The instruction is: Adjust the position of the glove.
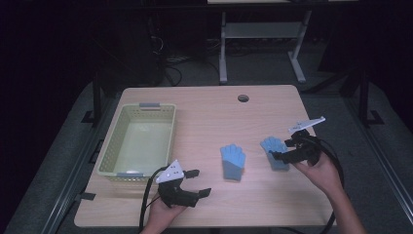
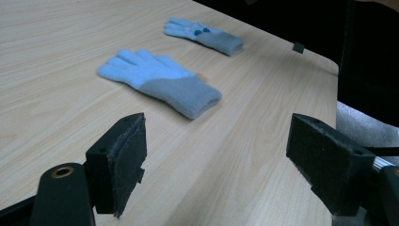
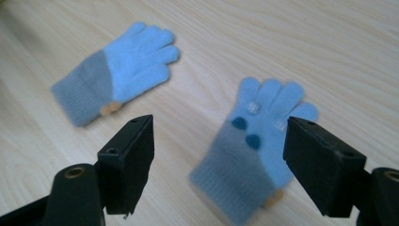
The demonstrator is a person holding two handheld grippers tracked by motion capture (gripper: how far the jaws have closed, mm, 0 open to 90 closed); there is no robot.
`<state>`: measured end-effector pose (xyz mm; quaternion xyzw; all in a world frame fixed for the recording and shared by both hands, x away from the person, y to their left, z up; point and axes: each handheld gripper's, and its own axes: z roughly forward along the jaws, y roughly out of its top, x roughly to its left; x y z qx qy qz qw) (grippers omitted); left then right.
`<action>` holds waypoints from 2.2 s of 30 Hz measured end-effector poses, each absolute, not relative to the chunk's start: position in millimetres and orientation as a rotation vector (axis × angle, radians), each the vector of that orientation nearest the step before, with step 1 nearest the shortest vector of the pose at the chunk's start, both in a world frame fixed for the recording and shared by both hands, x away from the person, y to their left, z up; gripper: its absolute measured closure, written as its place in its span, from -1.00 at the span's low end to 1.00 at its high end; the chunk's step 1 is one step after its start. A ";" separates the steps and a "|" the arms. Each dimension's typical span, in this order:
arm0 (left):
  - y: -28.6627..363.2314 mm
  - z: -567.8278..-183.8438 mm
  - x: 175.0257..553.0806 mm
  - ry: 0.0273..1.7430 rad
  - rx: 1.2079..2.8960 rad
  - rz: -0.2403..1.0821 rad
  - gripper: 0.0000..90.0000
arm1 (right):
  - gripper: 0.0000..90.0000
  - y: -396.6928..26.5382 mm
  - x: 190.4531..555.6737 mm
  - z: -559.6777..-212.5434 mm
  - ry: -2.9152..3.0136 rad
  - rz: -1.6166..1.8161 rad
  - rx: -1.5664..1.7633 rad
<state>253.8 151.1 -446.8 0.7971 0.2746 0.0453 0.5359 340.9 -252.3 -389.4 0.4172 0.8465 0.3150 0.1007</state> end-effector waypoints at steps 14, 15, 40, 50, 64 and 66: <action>152.1 -445.5 254.2 0.649 1.898 0.112 -0.55 | -0.39 -249.5 371.6 -405.4 2.527 0.779 1.365; 152.0 -445.4 254.0 0.649 1.897 0.113 -0.55 | -0.36 -249.8 374.2 -408.7 2.531 0.752 1.382; 151.8 -445.5 253.6 0.645 1.899 0.114 -0.55 | -0.15 -243.0 386.6 -429.1 2.570 0.573 1.449; 152.2 -445.2 253.3 0.651 1.894 0.110 -0.55 | -0.09 -243.0 389.0 -433.2 2.570 0.524 1.479; 151.8 -445.4 253.3 0.646 1.899 0.111 -0.55 | 0.06 -240.0 390.5 -442.1 2.577 0.469 1.476; 151.7 -445.4 253.3 0.644 1.901 0.111 -0.55 | 0.07 -240.3 389.6 -442.0 2.573 0.472 1.481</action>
